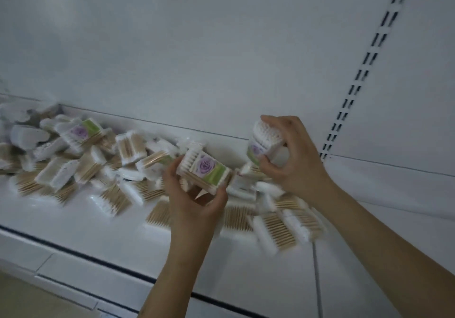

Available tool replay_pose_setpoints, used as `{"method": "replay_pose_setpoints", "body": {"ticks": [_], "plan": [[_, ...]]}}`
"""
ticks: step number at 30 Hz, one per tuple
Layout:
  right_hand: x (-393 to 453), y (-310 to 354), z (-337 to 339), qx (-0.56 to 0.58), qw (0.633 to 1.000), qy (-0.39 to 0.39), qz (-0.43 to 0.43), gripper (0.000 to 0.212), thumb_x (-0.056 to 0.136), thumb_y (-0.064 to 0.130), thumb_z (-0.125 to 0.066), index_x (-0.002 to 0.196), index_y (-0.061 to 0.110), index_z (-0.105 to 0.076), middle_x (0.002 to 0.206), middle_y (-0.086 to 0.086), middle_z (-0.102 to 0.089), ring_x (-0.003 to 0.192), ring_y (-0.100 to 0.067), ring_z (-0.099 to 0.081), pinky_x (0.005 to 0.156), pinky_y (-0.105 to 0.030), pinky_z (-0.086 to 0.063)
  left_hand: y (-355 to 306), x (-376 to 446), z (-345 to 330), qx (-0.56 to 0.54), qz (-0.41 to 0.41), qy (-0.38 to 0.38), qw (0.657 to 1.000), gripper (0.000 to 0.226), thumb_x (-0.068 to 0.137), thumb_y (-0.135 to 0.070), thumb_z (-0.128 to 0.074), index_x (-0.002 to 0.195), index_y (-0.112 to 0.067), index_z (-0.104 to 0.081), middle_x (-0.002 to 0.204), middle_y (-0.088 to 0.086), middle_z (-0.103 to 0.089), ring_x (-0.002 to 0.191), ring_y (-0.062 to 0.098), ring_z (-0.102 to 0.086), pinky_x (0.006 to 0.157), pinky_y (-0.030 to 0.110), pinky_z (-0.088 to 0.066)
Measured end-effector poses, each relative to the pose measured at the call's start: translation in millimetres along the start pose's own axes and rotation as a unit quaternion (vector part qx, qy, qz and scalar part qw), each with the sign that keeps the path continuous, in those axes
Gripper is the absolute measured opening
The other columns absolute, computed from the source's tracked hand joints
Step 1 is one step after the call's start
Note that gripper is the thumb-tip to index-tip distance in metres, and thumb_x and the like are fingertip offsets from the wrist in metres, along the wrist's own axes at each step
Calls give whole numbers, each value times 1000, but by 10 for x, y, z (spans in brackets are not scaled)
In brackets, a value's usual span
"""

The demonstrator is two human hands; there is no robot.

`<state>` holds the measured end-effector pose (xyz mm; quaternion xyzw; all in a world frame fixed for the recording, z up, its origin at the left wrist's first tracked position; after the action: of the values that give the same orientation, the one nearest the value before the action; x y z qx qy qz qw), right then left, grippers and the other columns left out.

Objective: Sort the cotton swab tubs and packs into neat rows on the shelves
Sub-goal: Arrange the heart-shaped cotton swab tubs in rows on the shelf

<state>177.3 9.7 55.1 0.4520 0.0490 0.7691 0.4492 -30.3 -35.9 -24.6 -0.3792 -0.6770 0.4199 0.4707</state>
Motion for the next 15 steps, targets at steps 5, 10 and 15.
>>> {"method": "replay_pose_setpoints", "body": {"ticks": [5,10,15], "plan": [[-407,-291,715,15,993,-75,-92,66,82,32,-67,142,20,-43,124,4,-43,117,2,-46,97,-23,-47,62,-251,-712,-98,62,119,986,76,81,18,-68,125,-37,-40,118,-5,-67,109,23,-69,83,33,-59],[-1016,-506,1494,5,984,-119,-133,63,85,37,-64,143,21,-44,127,6,-41,121,-6,-48,96,-37,-52,68,-688,-1408,-123,89,156,976,70,71,-17,-82,125,-25,-39,123,11,-64,110,27,-68,85,31,-57],[-1650,-742,2354,-9,975,-158,-153,61,86,24,-68,143,23,-45,127,10,-41,123,-12,-49,97,-42,-51,86,-1210,-2112,-63,73,163,982,54,74,-24,-80,113,-38,-46,100,-5,-70,89,12,-69,76,28,-57]]}}
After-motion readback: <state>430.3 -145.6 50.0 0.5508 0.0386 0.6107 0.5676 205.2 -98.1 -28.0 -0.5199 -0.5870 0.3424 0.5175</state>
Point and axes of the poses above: each hand's wrist, its own x-axis towards the middle knuckle, its own z-axis out of the back of the hand, y = z × x, the point moved 10 cm from there along x, towards the middle knuckle
